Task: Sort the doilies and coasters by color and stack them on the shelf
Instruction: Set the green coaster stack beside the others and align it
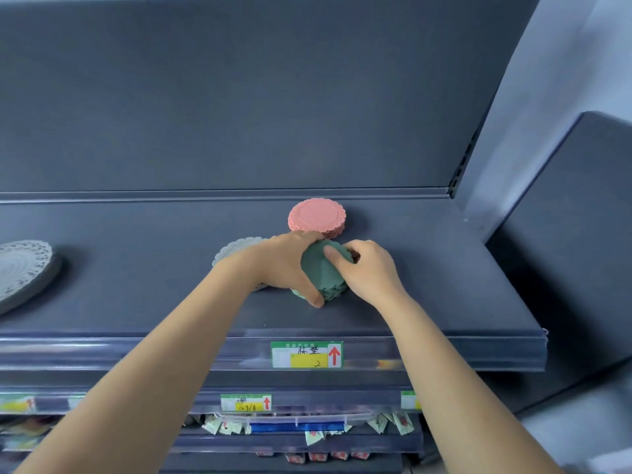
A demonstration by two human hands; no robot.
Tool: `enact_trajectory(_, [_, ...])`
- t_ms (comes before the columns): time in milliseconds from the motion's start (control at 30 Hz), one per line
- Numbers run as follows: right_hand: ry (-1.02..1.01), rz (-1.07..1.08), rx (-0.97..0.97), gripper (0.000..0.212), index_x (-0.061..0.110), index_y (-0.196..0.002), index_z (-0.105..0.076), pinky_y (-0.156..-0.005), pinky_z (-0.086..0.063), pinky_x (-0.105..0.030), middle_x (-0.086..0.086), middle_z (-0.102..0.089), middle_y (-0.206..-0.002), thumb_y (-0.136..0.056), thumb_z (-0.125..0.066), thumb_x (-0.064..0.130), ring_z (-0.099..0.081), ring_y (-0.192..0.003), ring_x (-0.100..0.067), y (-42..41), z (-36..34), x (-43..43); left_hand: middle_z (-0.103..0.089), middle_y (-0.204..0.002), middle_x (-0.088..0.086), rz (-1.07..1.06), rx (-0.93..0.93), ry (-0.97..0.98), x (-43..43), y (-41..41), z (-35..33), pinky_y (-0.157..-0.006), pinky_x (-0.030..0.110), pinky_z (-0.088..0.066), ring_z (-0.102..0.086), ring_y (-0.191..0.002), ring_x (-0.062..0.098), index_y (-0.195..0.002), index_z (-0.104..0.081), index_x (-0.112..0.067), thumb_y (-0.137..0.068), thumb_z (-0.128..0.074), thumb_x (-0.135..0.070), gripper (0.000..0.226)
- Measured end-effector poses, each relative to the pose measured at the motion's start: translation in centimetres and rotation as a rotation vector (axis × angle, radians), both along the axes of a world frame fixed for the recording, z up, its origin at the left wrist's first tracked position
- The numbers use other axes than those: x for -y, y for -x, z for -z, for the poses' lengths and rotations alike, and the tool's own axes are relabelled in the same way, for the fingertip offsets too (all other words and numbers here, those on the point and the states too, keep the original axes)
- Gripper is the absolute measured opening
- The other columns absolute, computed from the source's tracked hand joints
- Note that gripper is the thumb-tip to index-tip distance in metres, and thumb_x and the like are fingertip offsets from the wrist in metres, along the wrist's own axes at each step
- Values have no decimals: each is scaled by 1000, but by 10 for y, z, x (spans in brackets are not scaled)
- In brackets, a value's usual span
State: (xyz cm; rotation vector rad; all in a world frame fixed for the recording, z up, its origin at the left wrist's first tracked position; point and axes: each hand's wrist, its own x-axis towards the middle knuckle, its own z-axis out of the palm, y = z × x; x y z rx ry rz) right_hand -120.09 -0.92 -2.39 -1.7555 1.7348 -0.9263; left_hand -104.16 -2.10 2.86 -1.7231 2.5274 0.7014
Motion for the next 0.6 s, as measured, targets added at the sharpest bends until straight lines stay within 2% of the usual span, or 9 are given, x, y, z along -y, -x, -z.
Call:
enact_trajectory(100, [0,20,17,45,7,-86,-66,-68,-36,-28,-7,-61,-90,-90,-52,49,-56,-84,-22,2,-2,0,-36,-143,-11,3,88,3,-1,3,-3,-105,34,-35,-36,-130,16,-145,-23,-33,-51,-87,-50,115])
enact_trajectory(200, [-79,23,80,42,13,-75,-62,-58,-37,-25,1,-60,-75,-93,-48,48,-54,-73,-17,9,-10,-1,-32,-148,-13,-38,-1,-15,-3,1,-12,-109,31,-30,-31,-135,11,-147,-24,-29,-49,-88,-52,120])
enact_trajectory(267, [-129,19,166,42,12,-74,-61,-62,-43,-26,2,-60,-71,-93,-48,47,-56,-72,-18,13,-15,2,-44,-136,-13,-96,-136,-23,2,-1,-19,-101,26,-35,-42,-126,9,-141,-39,-25,-55,-85,-52,101])
enact_trajectory(367, [-158,20,223,33,10,-95,-70,-84,-52,-40,-1,-69,-90,-89,-59,40,-62,-85,-19,14,-18,11,-60,-97,-10,-229,-325,15,21,-11,-23,-74,23,-41,-58,-93,13,-111,-61,-18,-71,-77,-49,53])
enact_trajectory(433, [-144,63,212,38,-2,-99,-68,-88,-49,-46,-17,-69,-99,-86,-63,34,-61,-81,-27,12,-22,20,-58,-81,-4,-346,-414,42,42,-19,-22,-67,25,-41,-54,-76,17,-96,-63,-14,-78,-74,-41,34])
enact_trajectory(500, [-113,133,201,46,-12,-103,-60,-88,-49,-53,-29,-61,-107,-84,-64,29,-59,-78,-39,8,-26,34,-52,-71,3,-428,-389,52,64,-24,-19,-67,27,-37,-46,-68,22,-86,-60,-12,-80,-72,-36,27])
enact_trajectory(567, [-115,176,206,43,-13,-94,-62,-83,-52,-51,-32,-61,-97,-80,-68,27,-57,-83,-48,4,-30,51,-48,-67,6,-468,-358,-29,83,-24,-15,-64,29,-38,-43,-63,22,-85,-60,-11,-78,-72,-37,30])
enact_trajectory(600, [-145,179,213,40,-11,-90,-62,-82,-52,-47,-29,-62,-91,-78,-71,26,-38,-69,-30,3,-33,60,-51,-71,6,-466,-374,-103,90,-23,-14,-65,30,-43,-46,-64,22,-87,-60,-9,-76,-74,-37,33])
